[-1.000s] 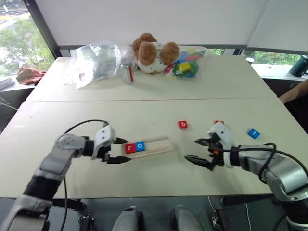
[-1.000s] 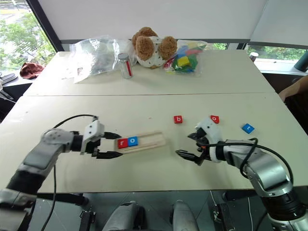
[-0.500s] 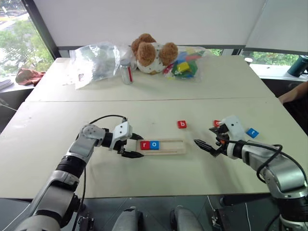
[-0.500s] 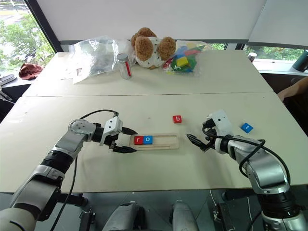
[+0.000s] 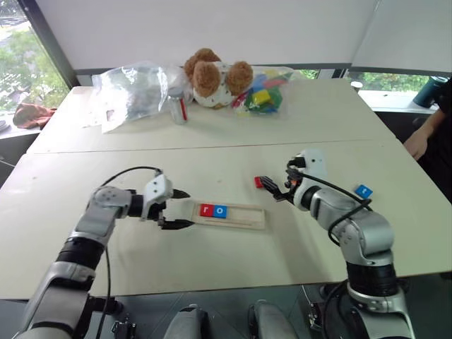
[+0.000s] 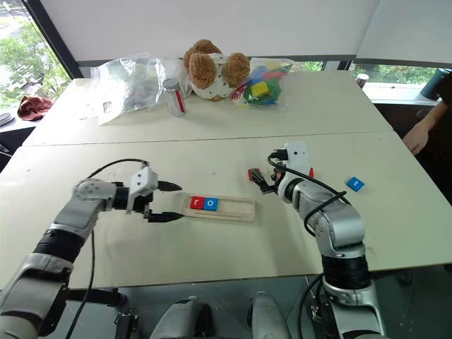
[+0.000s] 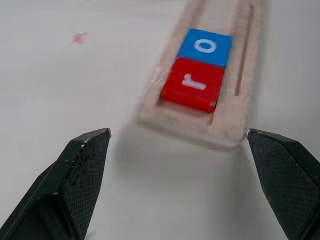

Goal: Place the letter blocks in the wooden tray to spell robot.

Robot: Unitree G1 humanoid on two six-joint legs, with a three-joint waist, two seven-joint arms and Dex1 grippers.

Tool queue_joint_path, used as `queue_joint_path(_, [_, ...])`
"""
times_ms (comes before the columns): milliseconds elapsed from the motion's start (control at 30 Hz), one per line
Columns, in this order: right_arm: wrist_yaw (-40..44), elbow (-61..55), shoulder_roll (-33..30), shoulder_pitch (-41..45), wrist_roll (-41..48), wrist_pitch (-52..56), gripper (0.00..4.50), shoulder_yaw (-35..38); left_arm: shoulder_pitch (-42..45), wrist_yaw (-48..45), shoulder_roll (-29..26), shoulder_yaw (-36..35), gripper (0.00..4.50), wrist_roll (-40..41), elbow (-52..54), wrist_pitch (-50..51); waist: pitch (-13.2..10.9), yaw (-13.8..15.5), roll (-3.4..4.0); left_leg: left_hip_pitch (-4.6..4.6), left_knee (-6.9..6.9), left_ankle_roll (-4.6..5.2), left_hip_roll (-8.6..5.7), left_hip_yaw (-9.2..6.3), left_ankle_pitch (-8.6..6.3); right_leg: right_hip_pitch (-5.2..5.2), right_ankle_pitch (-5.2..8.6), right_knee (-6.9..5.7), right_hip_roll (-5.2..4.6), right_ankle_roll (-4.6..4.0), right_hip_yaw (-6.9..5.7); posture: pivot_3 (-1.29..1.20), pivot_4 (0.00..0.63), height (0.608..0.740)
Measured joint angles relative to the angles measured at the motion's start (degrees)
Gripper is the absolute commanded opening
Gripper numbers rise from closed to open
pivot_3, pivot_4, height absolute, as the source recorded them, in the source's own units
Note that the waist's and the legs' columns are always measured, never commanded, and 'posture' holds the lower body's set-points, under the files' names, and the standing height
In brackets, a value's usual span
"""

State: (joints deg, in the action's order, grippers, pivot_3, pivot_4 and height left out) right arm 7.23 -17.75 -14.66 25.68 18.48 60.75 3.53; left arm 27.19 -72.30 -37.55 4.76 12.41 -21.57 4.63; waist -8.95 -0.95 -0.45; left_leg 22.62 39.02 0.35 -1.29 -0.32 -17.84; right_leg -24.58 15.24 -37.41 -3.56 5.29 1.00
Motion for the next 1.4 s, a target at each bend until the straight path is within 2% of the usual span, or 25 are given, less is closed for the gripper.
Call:
queue_joint_path(167, [-5.3, 3.3, 3.4, -0.2, -3.4, 0.8, 4.50, -0.5, -7.1, 4.9, -4.4, -8.2, 4.47, 7.1, 15.0, 13.6, 0.0, 0.3, 0.00, 0.14, 0.08, 0.00, -0.12, 0.00, -0.01, 0.01, 0.00, 0.15, -0.15, 0.00, 0.02, 0.00, 0.150, 0.740])
queue_joint_path(333, [-6.6, 8.5, 6.2, 1.3, -5.7, -1.5, 4.50, -2.1, -11.9, 7.9, -6.9, -12.6, 4.47, 13.6, 27.9, 23.9, 0.0, -0.2, 0.01, 0.05, 0.01, -0.04, -0.10, 0.01, 0.01, 0.03, 0.00, 0.13, -0.11, 0.00, 0.02, 0.00, 0.150, 0.740])
queue_joint_path(533, [-6.8, 13.7, 7.8, 3.8, -8.3, -4.8, 4.50, -4.4, -15.2, 9.3, -9.8, -13.6, 4.47, 15.9, 32.9, 28.8, 0.0, -0.3, 0.01, -0.04, -0.03, -0.08, -0.08, 0.01, 0.04, 0.04, 0.00, 0.09, -0.07, -0.01, 0.03, 0.00, 0.150, 0.740])
queue_joint_path(733, [-6.5, 17.0, 9.0, 5.1, -10.1, -7.6, 4.50, -6.0, -15.2, 10.6, -9.8, -14.5, 4.47, 16.6, 33.7, 29.1, 0.0, -0.5, 0.01, -0.10, -0.03, -0.08, -0.08, 0.02, 0.04, 0.09, 0.00, 0.08, -0.07, -0.01, 0.03, 0.00, 0.150, 0.740])
queue_joint_path(833, [-6.5, 18.6, 9.3, 5.9, -11.2, -8.8, 3.59, -6.9, -15.3, 11.2, -9.7, -14.5, 4.50, 16.6, 34.0, 29.1, 0.0, -1.2, 0.01, -0.11, -0.03, -0.09, -0.08, 0.02, 0.04, 0.11, 0.00, 0.08, -0.07, -0.01, 0.03, 0.00, 0.150, 0.740])
queue_joint_path(967, [-6.3, 19.2, 9.9, 6.0, -12.1, -9.9, 1.54, -7.8, -15.3, 11.6, -9.4, -13.8, 4.50, 16.7, 34.2, 29.1, 0.0, -1.6, 0.01, -0.11, -0.08, -0.10, -0.07, 0.01, 0.04, 0.09, 0.00, 0.08, -0.07, -0.01, 0.02, 0.00, 0.150, 0.740])
queue_joint_path(1000, [-6.3, 19.2, 10.1, 6.0, -12.5, -10.0, 1.18, -8.0, -15.2, 11.6, -9.4, -13.3, 4.50, 16.7, 34.2, 29.1, 0.0, -1.6, 0.01, -0.11, -0.09, -0.10, -0.07, 0.01, 0.04, 0.09, 0.00, 0.08, -0.07, -0.01, 0.03, 0.00, 0.150, 0.740])
queue_joint_path(1200, [-7.2, 14.8, 7.9, 3.8, -15.1, -8.6, 1.19, -8.6, -13.2, 10.7, -9.3, -9.7, 4.50, 17.1, 36.5, 29.7, 0.0, -1.0, 0.02, -0.04, -0.09, -0.10, -0.09, -0.04, 0.04, 0.07, 0.00, 0.11, -0.10, -0.01, 0.02, 0.00, 0.150, 0.740])
queue_joint_path(1300, [-7.1, 4.1, 2.5, -1.9, -16.5, -4.8, 1.19, -7.0, -11.2, 10.0, -8.8, -7.5, 4.50, 18.0, 38.5, 30.2, 0.0, 0.1, 0.03, 0.06, -0.08, -0.08, -0.13, -0.03, 0.02, 0.03, 0.00, 0.21, -0.13, -0.01, 0.03, 0.00, 0.150, 0.740])
queue_joint_path(1400, [-6.1, -8.4, -0.2, -9.0, -16.6, 0.8, 1.19, -5.5, -9.4, 9.0, -8.1, -4.0, 4.50, 17.8, 39.0, 29.9, 0.0, 0.2, 0.03, 0.09, -0.11, -0.05, -0.12, -0.03, 0.00, 0.02, 0.00, 0.23, -0.12, -0.01, 0.03, 0.00, 0.150, 0.740])
